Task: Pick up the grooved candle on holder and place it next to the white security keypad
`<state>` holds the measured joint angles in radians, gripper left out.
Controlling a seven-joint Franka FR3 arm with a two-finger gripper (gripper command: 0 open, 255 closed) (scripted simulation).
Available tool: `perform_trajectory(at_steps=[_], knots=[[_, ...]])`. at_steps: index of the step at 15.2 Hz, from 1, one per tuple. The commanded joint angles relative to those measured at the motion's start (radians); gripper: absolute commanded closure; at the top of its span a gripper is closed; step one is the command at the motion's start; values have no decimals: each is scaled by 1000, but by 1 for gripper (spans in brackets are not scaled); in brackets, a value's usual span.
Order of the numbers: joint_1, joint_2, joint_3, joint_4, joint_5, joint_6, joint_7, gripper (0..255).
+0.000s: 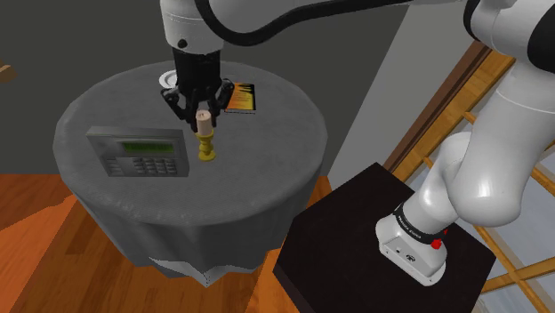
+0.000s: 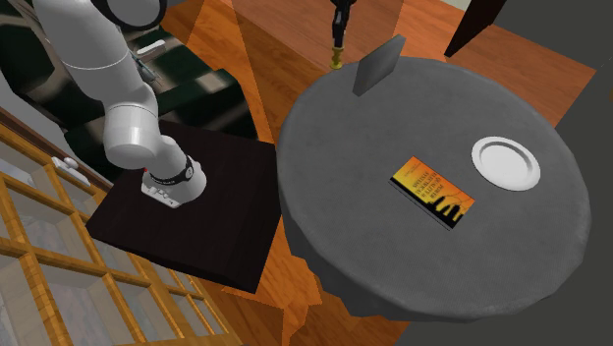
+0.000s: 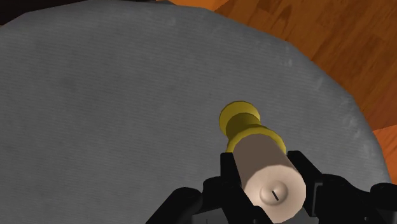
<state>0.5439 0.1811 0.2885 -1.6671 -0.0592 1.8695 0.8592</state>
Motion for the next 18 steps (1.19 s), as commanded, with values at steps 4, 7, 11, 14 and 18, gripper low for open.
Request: perform_trajectory(at_steps=[4, 7, 11, 14, 18], knots=[[0, 9, -1, -57, -4, 66, 3, 255], [0, 16, -2, -87, -7, 104, 5, 255], [0, 29, -3, -125, -12, 153, 9, 255], [1, 41, -5, -151, -17, 190, 12, 255], [2, 60, -7, -181, -24, 239, 17, 255]])
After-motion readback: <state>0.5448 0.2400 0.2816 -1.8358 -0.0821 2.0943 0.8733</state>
